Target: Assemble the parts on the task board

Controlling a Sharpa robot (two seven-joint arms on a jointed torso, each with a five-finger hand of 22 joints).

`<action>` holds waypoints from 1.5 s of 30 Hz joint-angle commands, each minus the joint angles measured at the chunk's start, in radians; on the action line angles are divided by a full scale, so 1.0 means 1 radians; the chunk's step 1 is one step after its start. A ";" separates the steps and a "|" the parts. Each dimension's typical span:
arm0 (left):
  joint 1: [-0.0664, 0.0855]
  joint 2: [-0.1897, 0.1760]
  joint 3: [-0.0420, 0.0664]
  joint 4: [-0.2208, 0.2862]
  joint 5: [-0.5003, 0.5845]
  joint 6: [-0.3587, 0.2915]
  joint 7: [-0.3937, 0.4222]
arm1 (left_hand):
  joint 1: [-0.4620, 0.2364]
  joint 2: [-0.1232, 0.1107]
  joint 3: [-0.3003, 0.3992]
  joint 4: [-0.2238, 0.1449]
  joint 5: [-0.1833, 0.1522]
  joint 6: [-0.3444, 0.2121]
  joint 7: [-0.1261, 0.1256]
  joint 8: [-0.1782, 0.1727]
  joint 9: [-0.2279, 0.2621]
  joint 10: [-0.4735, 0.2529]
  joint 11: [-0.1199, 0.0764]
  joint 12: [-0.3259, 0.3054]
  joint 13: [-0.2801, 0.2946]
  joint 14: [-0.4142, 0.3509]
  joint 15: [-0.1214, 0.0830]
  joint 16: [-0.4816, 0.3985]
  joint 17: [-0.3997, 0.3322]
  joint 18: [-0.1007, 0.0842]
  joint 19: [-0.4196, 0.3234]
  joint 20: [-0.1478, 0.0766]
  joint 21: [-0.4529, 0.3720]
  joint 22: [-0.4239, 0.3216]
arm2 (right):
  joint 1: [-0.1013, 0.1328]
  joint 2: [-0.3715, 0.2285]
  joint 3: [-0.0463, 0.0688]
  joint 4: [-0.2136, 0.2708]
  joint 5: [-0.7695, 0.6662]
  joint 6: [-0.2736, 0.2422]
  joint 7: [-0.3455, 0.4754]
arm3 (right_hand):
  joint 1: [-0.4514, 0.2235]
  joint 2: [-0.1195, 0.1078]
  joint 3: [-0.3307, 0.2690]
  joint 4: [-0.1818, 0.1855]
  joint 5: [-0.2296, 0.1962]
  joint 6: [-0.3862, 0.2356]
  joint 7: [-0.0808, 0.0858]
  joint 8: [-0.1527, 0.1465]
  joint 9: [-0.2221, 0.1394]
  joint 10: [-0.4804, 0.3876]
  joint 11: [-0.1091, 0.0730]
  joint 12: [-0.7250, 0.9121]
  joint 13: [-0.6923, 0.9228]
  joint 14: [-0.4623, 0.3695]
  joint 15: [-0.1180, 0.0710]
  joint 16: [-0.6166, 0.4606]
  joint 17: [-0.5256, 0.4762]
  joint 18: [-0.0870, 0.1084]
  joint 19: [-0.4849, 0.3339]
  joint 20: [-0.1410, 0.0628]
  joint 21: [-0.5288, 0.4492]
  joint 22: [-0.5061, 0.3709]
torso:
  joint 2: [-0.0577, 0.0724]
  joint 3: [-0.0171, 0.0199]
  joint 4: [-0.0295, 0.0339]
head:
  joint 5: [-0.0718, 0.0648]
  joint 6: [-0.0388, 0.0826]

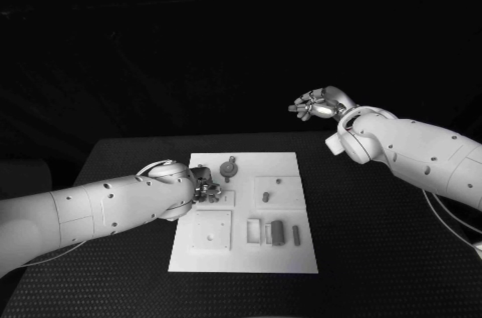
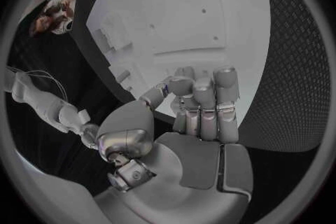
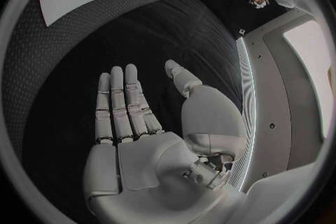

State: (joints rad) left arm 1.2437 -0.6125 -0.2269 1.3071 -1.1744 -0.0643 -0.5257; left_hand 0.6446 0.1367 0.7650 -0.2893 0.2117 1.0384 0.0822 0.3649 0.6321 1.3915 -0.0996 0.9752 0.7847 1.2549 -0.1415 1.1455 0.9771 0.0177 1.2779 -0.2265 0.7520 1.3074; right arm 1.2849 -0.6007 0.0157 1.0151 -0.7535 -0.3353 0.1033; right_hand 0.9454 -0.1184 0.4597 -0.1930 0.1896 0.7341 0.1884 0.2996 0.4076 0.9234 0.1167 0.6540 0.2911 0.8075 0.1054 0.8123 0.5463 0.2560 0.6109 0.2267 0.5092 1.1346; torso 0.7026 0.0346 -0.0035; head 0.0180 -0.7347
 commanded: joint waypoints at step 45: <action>-0.020 -0.025 -0.011 0.034 0.019 -0.168 0.035 | 0.004 0.018 -0.011 0.012 -0.009 0.129 -0.068 -0.016 -0.004 -0.007 0.001 0.013 -0.003 -0.007 -0.005 0.016 -0.012 0.056 0.007 -0.004 0.006 0.018 | -0.001 -0.004 0.000 0.004 0.003 0.011 0.012 | -0.007 0.007 -0.005 0.009 0.000 0.016 0.033 0.004 -0.004 -0.107 0.037 -0.002 -0.004 -0.003 0.006 -0.006 0.005 -0.012 -0.007 -0.001 -0.007 0.004 | 0.000 -0.0004 -0.0001 | 0.000 0.001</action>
State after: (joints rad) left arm 1.2261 -0.6389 -0.2372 1.3385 -1.1628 -0.2010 -0.4985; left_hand 0.6353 0.1311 0.7480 -0.2762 0.2023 1.0692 0.0668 0.3438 0.6268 1.3880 -0.0962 0.9827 0.7829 1.2488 -0.1407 1.1576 0.9662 0.0178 1.2833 -0.2287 0.7520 1.3076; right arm 1.2842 -0.6049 0.0157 1.0177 -0.7504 -0.3347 0.1038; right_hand 0.9412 -0.1142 0.4541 -0.1874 0.1896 0.7341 0.1884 0.2996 0.4049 0.9234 0.1167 0.6540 0.2880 0.8075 0.1054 0.8123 0.5498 0.2560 0.6110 0.2267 0.5092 1.1373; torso 0.7028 0.0343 -0.0033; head 0.0171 -0.7328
